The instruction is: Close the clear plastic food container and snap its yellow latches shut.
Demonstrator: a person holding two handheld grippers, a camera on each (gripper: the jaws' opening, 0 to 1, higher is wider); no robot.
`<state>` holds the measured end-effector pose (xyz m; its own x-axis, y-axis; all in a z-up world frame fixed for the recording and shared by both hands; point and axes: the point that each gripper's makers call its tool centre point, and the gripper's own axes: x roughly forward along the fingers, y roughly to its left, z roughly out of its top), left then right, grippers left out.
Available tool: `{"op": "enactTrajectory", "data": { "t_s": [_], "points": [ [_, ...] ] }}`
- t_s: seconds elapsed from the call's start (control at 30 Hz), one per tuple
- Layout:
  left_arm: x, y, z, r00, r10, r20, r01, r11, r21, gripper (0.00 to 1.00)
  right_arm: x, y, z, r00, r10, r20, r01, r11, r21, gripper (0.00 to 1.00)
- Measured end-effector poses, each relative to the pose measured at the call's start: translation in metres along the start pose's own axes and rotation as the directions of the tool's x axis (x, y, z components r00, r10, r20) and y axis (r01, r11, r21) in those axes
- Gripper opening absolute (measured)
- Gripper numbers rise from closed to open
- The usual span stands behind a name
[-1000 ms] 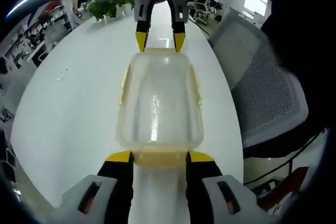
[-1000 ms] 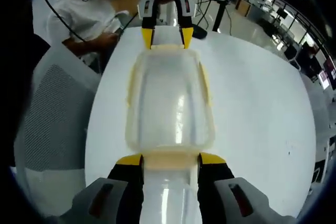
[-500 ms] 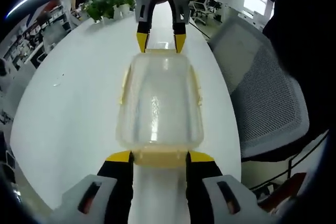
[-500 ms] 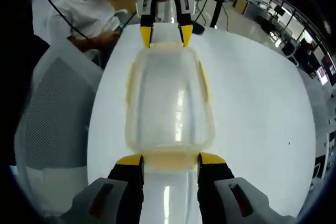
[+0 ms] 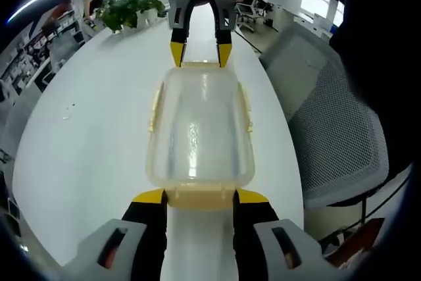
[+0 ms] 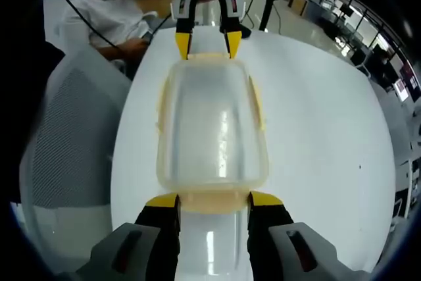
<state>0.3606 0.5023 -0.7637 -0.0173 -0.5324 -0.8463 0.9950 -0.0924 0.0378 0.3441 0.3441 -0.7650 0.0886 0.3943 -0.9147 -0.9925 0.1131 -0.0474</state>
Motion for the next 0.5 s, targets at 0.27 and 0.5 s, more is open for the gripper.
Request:
{"op": "enactTrajectory", "data": {
  "t_s": [0.27,0.5],
  "points": [
    [0.01,-0.001,0.014,1.0,-0.003,-0.002,0.003,1.0,0.009,0.37,-0.006,0.002,-0.015,1.0,0.0,-0.004,0.0,1.0,0.012,0.38],
    [0.016,-0.003,0.023,1.0,-0.007,-0.01,0.007,1.0,0.01,0.37,-0.01,0.003,-0.025,1.0,0.003,-0.003,-0.003,1.0,0.014,0.38]
  ]
}}
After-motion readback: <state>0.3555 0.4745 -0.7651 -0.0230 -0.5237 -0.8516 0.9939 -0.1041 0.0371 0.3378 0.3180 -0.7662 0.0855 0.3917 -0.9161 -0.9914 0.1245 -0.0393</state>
